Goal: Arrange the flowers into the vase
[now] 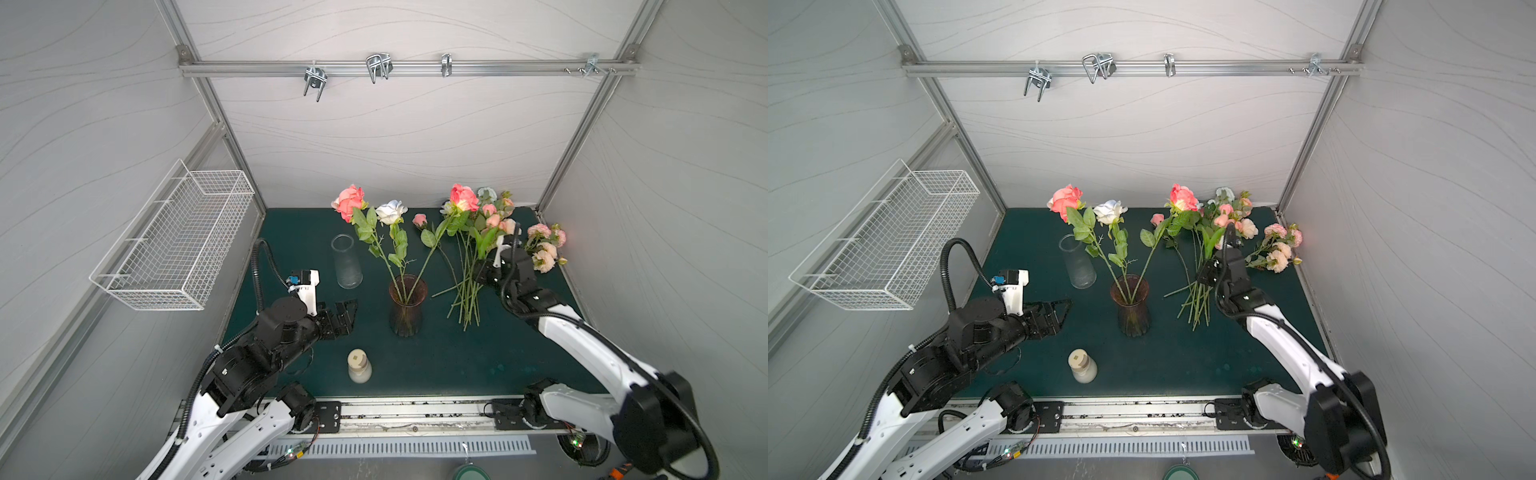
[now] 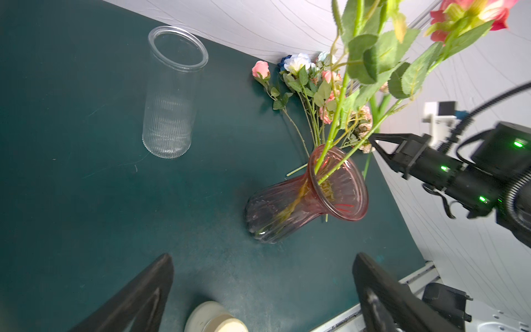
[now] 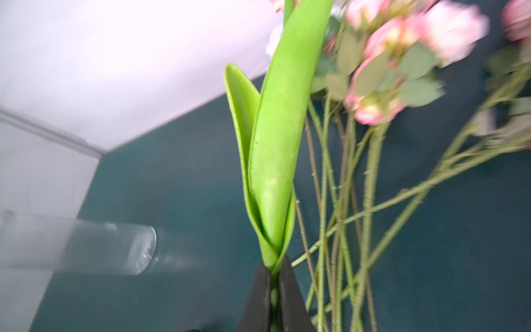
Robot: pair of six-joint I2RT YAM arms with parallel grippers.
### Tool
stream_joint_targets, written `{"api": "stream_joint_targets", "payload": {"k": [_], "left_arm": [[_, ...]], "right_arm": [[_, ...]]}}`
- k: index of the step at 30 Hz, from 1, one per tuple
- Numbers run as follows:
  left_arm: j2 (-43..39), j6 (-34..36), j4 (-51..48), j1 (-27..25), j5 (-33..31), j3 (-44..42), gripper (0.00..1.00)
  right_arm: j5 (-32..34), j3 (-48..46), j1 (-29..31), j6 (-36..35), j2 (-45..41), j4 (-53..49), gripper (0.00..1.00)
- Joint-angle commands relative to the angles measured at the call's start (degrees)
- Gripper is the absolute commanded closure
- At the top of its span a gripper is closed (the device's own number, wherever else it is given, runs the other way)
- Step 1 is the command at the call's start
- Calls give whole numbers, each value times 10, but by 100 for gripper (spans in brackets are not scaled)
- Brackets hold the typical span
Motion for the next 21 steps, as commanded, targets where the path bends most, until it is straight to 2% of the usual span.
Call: {"api": "stream_joint_targets", "payload": {"k": [1, 5, 8, 11, 14, 15, 17, 18, 21], "left_arm": [[-8, -1, 45, -2, 23, 33, 1], [-14, 4, 72, -2, 56, 40, 1], [-18, 11, 95, -3, 84, 45, 1], [-15, 19, 120, -2, 118, 53, 1], [-3, 22, 143, -2, 162, 63, 1], [4, 23, 151, -3, 181, 67, 1], [22, 24, 167, -2, 217, 79, 2], [31, 24, 176, -2, 234, 86, 3], [61, 12, 217, -2, 288, 103, 7]], "right_arm": [[41, -13, -8, 15, -123, -39, 100], [6, -8, -7, -7, -259, -36, 100], [-77, 9, -7, -14, -313, -20, 100], [-201, 46, -5, -17, -308, 5, 100], [-327, 114, 9, -16, -239, 3, 100], [-361, 133, 26, -19, -214, 6, 100], [-382, 174, 84, -46, -165, -13, 100], [-374, 194, 130, -70, -139, -31, 100], [-289, 246, 282, -156, -68, -80, 100]]}}
